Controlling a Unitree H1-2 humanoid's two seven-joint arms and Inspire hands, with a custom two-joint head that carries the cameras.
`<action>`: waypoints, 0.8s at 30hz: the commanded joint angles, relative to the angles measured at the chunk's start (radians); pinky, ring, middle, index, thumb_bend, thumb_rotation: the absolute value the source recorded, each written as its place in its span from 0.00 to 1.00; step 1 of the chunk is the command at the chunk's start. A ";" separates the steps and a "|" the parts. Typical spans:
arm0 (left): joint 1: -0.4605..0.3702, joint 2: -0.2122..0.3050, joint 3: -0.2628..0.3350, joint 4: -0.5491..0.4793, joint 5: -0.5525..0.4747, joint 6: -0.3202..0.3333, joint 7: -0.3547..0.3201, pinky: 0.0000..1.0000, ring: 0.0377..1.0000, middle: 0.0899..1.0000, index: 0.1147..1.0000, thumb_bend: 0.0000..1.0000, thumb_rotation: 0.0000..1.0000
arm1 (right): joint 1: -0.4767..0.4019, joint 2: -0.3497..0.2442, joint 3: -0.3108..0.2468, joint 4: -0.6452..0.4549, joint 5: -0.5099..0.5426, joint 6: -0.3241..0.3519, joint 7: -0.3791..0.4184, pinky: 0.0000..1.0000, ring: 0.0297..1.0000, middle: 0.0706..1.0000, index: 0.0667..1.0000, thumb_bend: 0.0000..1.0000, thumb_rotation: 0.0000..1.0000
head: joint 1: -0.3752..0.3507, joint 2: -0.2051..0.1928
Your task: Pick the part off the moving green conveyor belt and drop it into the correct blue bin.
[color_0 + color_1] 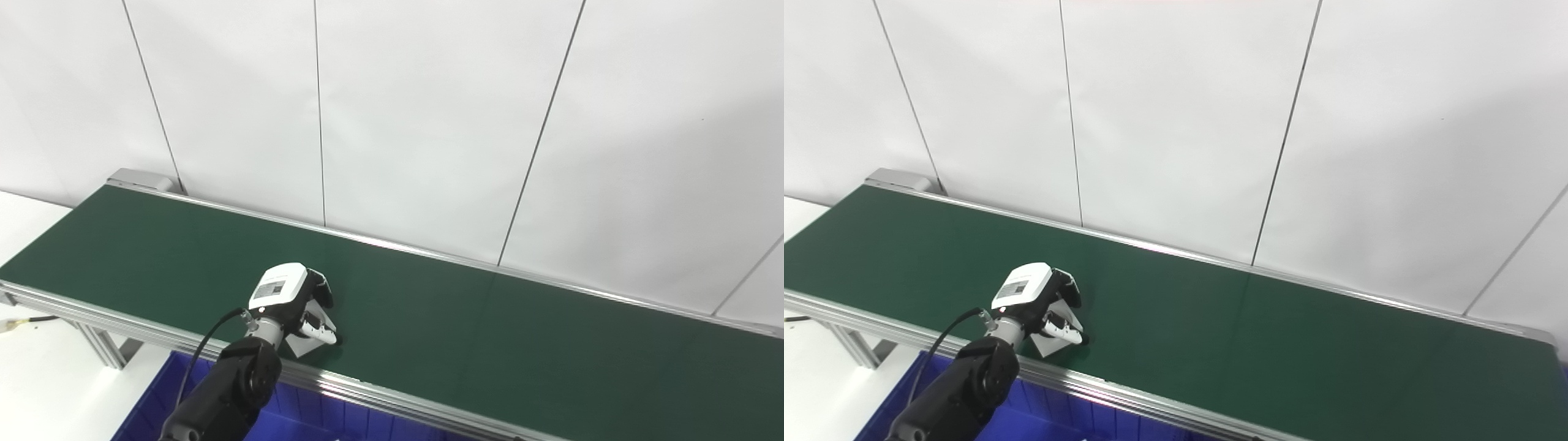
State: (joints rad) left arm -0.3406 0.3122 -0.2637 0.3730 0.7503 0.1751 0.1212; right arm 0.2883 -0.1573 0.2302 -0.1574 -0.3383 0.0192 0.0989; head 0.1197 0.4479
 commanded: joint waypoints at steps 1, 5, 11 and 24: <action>-0.023 0.009 0.019 -0.021 -0.019 -0.043 0.051 0.26 0.42 0.47 0.40 0.50 0.00 | -0.007 0.004 -0.003 -0.027 0.004 -0.046 -0.016 0.85 0.87 0.84 0.92 0.90 0.00 | 0.000 0.002; -0.001 0.004 0.041 -0.070 -0.047 -0.089 0.085 0.29 0.42 0.47 0.41 0.50 0.00 | -0.007 0.005 -0.002 -0.023 0.003 -0.056 -0.019 0.85 0.88 0.85 0.92 0.90 0.00 | -0.011 0.008; 0.071 -0.033 0.089 -0.227 -0.108 -0.101 0.100 0.25 0.42 0.46 0.40 0.50 0.00 | -0.003 0.007 -0.003 -0.046 -0.002 -0.027 -0.011 0.85 0.87 0.85 0.92 0.90 0.00 | -0.056 0.033; 0.244 -0.095 0.126 -0.398 -0.230 -0.230 0.079 0.27 0.42 0.46 0.40 0.49 0.00 | 0.013 0.029 -0.006 -0.107 -0.011 0.019 -0.009 0.83 0.87 0.86 0.92 0.91 0.02 | -0.257 0.114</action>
State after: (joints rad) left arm -0.0857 0.2102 -0.1458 0.0044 0.5338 0.0010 0.1930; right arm 0.2979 -0.1383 0.2287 -0.2207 -0.3450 0.0278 0.1014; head -0.1378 0.5613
